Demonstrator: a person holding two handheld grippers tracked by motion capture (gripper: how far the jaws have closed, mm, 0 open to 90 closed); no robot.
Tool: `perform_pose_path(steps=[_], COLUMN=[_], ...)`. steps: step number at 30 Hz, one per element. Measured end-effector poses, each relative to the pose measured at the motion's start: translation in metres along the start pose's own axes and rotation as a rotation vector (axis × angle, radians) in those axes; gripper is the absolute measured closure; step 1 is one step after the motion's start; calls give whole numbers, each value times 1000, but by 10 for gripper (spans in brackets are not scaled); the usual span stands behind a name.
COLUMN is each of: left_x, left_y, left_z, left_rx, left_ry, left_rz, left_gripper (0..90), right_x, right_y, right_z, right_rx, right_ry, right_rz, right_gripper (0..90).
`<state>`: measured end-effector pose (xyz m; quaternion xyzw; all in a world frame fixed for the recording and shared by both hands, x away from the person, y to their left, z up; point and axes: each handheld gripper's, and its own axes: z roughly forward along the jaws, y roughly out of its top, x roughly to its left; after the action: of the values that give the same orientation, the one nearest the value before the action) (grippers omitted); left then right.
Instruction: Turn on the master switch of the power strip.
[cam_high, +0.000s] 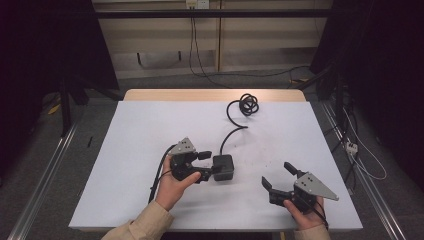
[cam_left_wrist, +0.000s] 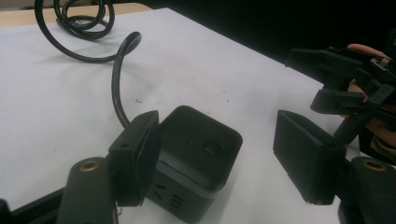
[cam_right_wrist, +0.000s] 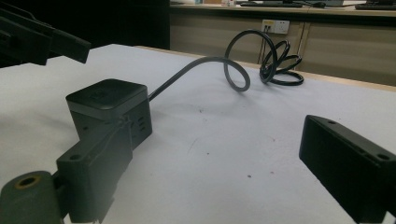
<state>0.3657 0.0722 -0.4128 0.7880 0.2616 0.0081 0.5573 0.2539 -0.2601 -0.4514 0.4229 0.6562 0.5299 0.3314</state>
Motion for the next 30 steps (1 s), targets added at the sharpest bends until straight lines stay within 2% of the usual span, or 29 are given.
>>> perform_pose_path(steps=[10,15,19,30], left_x=[6,11,15,23], left_y=[-2,-8,-14,-20], left_z=[-15,-26,-37,-58], left_rx=[7,18,5,-2], left_ry=[26,34,49,71], left_rz=[15,12,0,23], left_gripper=[185,142,103,68], right_x=[0,0,0,0], right_y=[0,1,1,1], right_z=[-1,-1,-2,-2], right_rx=[-2,-3,-4,-8], right_ry=[-2,-1,-3,-3], right_rz=[0,0,0,0], right_gripper=[90,90,90,90])
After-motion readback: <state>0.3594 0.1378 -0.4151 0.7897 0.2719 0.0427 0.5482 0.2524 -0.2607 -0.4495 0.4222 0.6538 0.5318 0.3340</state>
